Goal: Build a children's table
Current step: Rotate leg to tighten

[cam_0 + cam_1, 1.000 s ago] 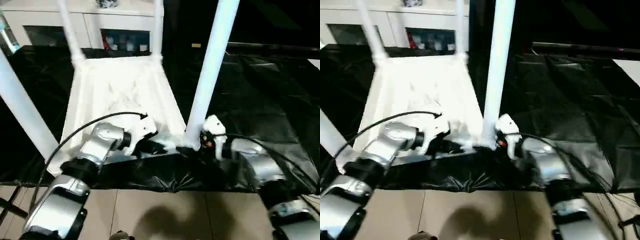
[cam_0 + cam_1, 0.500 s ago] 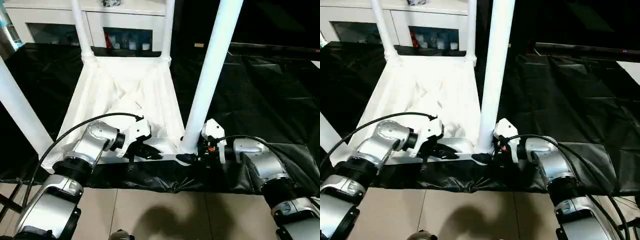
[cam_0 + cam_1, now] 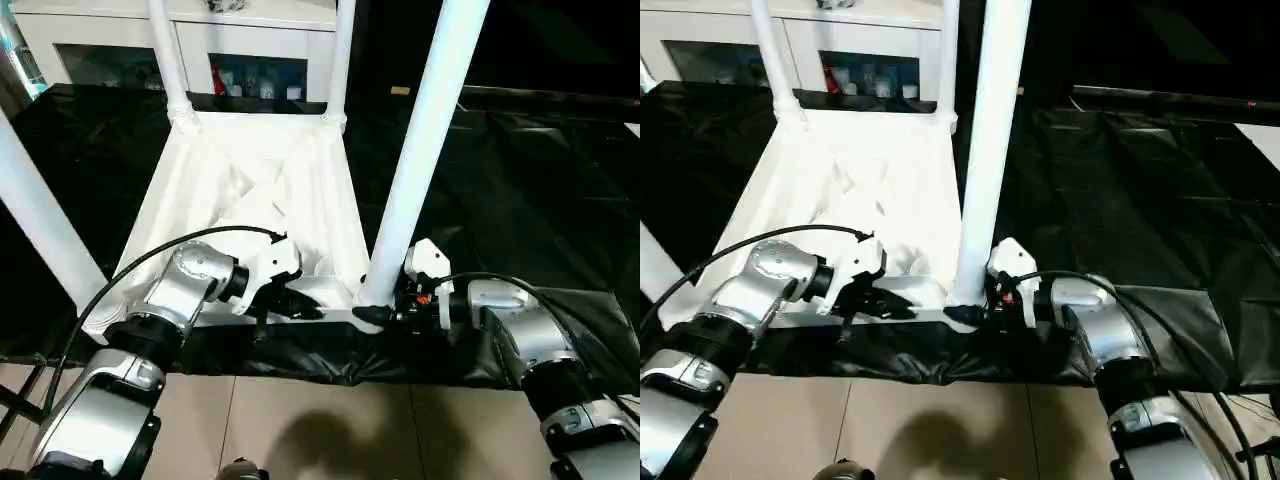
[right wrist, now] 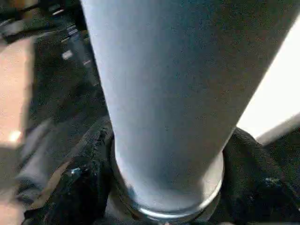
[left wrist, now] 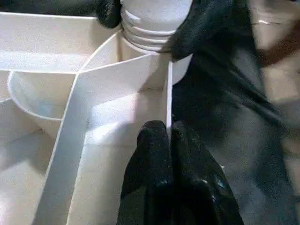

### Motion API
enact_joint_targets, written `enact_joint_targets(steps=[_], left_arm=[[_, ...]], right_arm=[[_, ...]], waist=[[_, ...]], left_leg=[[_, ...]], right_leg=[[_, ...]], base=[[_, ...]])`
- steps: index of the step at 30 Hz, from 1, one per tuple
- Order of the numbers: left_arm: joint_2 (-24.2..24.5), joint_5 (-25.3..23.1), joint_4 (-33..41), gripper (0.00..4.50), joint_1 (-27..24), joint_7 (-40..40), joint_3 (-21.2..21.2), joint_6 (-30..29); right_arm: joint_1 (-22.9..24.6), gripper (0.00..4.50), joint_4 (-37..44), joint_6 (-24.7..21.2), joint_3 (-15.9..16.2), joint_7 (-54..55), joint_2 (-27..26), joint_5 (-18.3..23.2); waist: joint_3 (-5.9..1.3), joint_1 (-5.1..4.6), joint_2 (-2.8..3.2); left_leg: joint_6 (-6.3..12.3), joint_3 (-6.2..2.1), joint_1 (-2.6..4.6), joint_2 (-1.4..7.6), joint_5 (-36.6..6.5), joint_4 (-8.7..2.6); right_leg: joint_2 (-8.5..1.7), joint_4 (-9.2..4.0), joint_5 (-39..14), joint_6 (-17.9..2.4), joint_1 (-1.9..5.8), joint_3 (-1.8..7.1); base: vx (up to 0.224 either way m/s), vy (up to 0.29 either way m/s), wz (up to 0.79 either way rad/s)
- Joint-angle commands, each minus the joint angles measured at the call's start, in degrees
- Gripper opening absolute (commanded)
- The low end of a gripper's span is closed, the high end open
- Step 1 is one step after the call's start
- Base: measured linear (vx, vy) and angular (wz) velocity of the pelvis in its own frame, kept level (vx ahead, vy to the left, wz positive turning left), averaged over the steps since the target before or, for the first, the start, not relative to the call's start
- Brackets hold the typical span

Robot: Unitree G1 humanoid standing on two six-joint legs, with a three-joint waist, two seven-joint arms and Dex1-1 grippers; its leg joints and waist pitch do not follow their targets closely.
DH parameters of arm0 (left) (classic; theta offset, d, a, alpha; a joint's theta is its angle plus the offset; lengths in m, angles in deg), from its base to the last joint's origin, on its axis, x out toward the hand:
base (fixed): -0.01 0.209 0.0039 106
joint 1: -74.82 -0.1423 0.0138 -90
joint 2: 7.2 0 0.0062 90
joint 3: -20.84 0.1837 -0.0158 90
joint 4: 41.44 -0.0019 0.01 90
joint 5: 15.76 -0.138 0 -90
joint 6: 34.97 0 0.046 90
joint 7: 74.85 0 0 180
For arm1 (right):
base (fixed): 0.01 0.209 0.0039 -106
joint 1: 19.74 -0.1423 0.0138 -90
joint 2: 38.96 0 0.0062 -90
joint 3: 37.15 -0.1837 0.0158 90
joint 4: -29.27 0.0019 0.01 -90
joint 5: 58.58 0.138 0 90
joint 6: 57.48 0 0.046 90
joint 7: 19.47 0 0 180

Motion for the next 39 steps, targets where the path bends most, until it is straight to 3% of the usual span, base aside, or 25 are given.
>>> enact_joint_targets(steps=[1,3,5,7,11,13,15,17,21,28,31,39], left_arm=[[-4.68,0.14,-1.02,0.0,3.06,-9.94,-1.86,-1.29],[-6.62,-0.41,-1.07,0.0,3.64,-13.86,-2.09,-2.32],[-7.28,-0.67,-1.0,0.0,3.78,-15.26,-2.1,-2.7],[-8.65,-1.14,-0.99,0.0,4.04,-18.27,-2.11,-3.27],[-11.18,-2.3,-1.51,0.0,4.32,-22.93,-1.79,-3.21],[-12.27,-2.38,-0.96,0.0,3.79,-23.3,-1.46,-3.11],[-12.38,-2.16,-0.47,0.0,3.32,-22.74,-1.31,-2.78],[-12.11,-2.01,-0.09,0.0,2.9,-22.11,-1.11,-2.5],[-9.43,-0.53,2.91,0.0,0.5,-15.62,-0.27,-0.44],[-6.4,0.26,4.9,0.0,-0.98,-9.1,0.52,1.92],[-3.97,1.28,5.67,0.0,-1.19,-3.27,0.62,2.55],[-0.82,1.14,3.87,0.0,-0.07,3.46,1.43,4.72]], right_arm=[[-1.39,2.71,-2.46,1.01,-1.38,10.51,-4.85,0.38],[-2.36,2.7,-4.35,0.31,-3.26,17.98,-7.87,0.34],[-2.61,2.7,-4.72,0.29,-3.82,20.17,-8.99,0.38],[-3.42,2.7,-5.68,-0.15,-4.83,25.64,-11.5,0.09],[-5.89,2.7,-8.91,0.2,-6.19,35.28,-15.85,-1.15],[-6.53,2.7,-9.67,1.79,-5.19,36.25,-17.64,-2.44],[-6.49,3.4,-9.43,2.38,-5.08,35.36,-18.02,-2.36],[-6.31,3.49,-8.93,2.42,-5.38,34.61,-17.86,-1.77],[-5.25,3.85,-6.92,3.65,-4.02,29.64,-13.87,-3.02],[-4.12,3.85,-5.2,5.14,-2.72,22.34,-9.07,-3.52],[-2.56,3.85,-2.19,5.36,-0.22,10.23,-4.36,-2.66],[-0.87,3.85,1.61,3.17,3.67,-5.91,1.35,-0.75]], waist=[[-3.75,-0.37,-0.39],[-3.79,-0.96,-0.43],[-3.82,-1.37,-0.47],[-3.93,-1.58,-0.45],[-4.05,-1.81,-0.29],[-4.04,-1.97,-0.24],[-4.02,-2.01,-0.24],[-4.02,-1.96,-0.3],[-3.95,-1.93,-0.07],[-3.91,-1.56,-0.04],[-3.89,-1.35,-0.15],[-4.01,-0.85,-0.22]], left_leg=[[0.08,-1.53,1.28,2.9,-15.71,-4.33],[-0.82,-1.77,1.21,2.83,-16.28,-4.46],[-0.57,-1.84,1.03,2.77,-16.12,-4.48],[0.35,-1.69,0.83,2.72,-14.82,-4.39],[0.45,-1.59,0.77,2.66,-13.24,-4.42],[0.48,-1.52,0.84,2.6,-13.4,-4.38],[1.12,-1.47,0.76,2.59,-13.37,-4.4],[1.54,-1.46,0.79,2.66,-13.36,-4.41],[1.68,-1.51,0.76,2.72,-14.2,-4.45],[2.12,-1.34,0.92,2.84,-13.5,-4.44],[2.48,-1.3,0.89,2.84,-13.93,-4.36],[3.68,-1.14,0.7,3.05,-12.31,-4.11]], right_leg=[[-4.68,-5.26,-21.8,-10.71,2.12,3.36],[-4.7,-5.53,-24.44,-9.51,2.14,3.18],[-4.63,-5.56,-23.88,-9.26,2.24,3.17],[-4.5,-5.32,-21.01,-9.58,2.32,3.32],[-4.32,-4.88,-17.51,-10.78,2.45,3.26],[-4.31,-4.95,-16.92,-10.72,2.4,3.29],[-4.17,-4.83,-15.75,-10.83,2.48,3.34],[-4.24,-4.73,-15.06,-11.08,2.47,3.38],[-4.33,-4.9,-16.28,-10.97,2.59,3.35],[-4.21,-4.62,-14.35,-11.81,2.52,3.48],[-4.16,-4.67,-14.39,-11.61,2.69,3.5],[-4.08,-4.09,-11.56,-13.36,2.76,3.38]], base=[[0.0,0.0,0.0],[0.0,0.0,0.0],[0.0,0.0,0.0],[0.0,0.0,0.0],[0.0,0.0,0.0],[0.0,0.0,0.0],[0.0,0.0,0.0],[0.0,0.0,0.0],[0.0,0.0,0.0],[0.0,0.0,0.0],[0.0,0.0,0.0],[0.0,0.0,0.0]])
